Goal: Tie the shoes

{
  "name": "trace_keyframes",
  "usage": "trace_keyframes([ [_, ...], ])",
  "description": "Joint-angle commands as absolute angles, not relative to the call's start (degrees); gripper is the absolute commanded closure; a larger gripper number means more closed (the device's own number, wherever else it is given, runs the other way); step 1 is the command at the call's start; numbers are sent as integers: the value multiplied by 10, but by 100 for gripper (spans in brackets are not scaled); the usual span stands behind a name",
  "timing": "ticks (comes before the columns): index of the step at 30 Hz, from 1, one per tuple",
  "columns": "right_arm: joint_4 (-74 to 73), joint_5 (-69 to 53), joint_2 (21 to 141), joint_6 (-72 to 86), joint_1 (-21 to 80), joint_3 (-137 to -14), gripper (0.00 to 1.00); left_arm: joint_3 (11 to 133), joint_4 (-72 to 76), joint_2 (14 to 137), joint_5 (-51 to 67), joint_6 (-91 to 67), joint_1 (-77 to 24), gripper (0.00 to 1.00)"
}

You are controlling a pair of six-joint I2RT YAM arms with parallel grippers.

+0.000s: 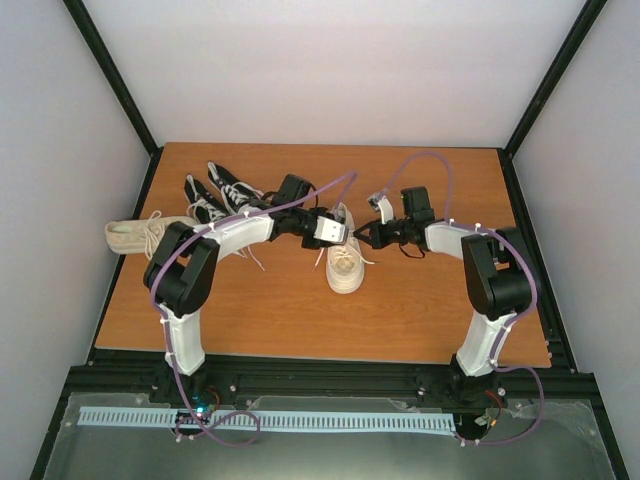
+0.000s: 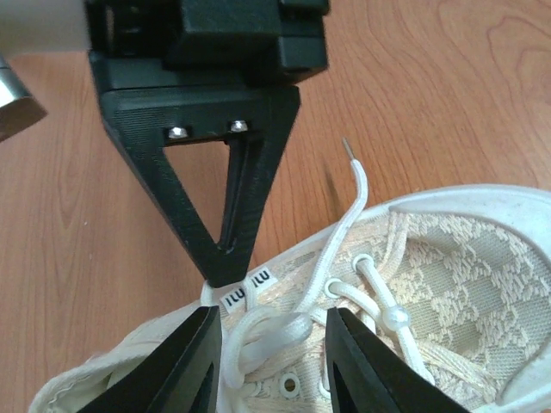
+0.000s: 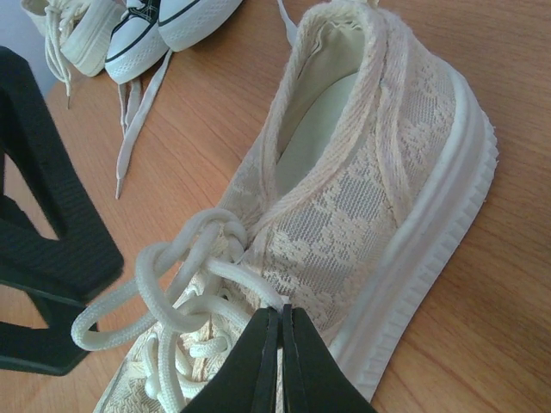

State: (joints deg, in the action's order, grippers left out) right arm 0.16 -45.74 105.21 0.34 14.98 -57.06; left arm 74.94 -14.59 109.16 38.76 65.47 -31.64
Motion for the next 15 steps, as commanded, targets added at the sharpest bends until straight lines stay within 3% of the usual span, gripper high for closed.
trace_keyframes([
  [1,7,-468,1067,1,148,-584,97,761,-156,1105,413,736,-320,64],
  [9,7,-473,1070,1,148,-585,97,767,-185,1107,438,772,-322,73],
  [15,7,-474,1069,2,148,-584,97,770,-176,1113,433,781,-322,73],
])
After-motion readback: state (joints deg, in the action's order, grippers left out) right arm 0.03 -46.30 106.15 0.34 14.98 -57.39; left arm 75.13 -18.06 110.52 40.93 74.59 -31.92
